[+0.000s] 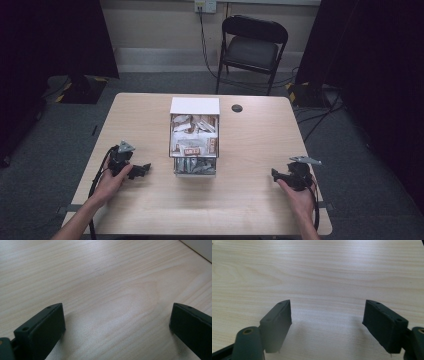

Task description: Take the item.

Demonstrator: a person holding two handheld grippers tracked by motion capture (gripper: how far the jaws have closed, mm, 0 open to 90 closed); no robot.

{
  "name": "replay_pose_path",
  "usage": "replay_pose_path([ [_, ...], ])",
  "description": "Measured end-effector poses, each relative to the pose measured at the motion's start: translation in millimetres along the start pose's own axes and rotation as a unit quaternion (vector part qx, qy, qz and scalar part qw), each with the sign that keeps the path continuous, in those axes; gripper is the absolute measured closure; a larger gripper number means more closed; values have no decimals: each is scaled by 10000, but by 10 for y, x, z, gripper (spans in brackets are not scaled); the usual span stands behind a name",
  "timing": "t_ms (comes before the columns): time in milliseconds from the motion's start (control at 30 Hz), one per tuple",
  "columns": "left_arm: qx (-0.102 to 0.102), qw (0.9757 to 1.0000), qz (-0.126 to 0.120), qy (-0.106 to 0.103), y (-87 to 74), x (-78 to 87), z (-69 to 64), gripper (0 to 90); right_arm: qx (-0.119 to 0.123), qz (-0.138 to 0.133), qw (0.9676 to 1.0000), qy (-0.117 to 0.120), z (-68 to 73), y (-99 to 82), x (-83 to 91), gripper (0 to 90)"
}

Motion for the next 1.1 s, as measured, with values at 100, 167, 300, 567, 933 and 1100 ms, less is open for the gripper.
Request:
replay_pose_path([
  [100,32,10000,-19,-7,0,-3,-4,0,172,-53,9998,9,53,26,24,235],
  [167,31,10000,-19,-7,0,-3,-4,0,197,-74,9997,88,82,54,38,223],
  [300,30,10000,-19,-8,0,-3,-4,0,250,-152,9993,217,136,84,83,236],
  [567,9,10000,-4,-2,0,-1,-1,0,354,-202,9980,478,185,162,153,253],
  [933,59,10000,-36,-20,1,-5,-8,0,411,-735,9933,790,288,329,382,347],
  [1100,22,10000,-16,-11,1,-2,-3,0,393,-900,9904,970,307,370,457,410],
])
Point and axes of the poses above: each handheld gripper's, and its own axes: x roughly backward along the jaws, y roughly out of its top, z roughly to its left, the point moved 3 cm from there along -x, roughly forward along the jaws, and after that the axes turned 5 degrees about x, right-handed, at the moved point
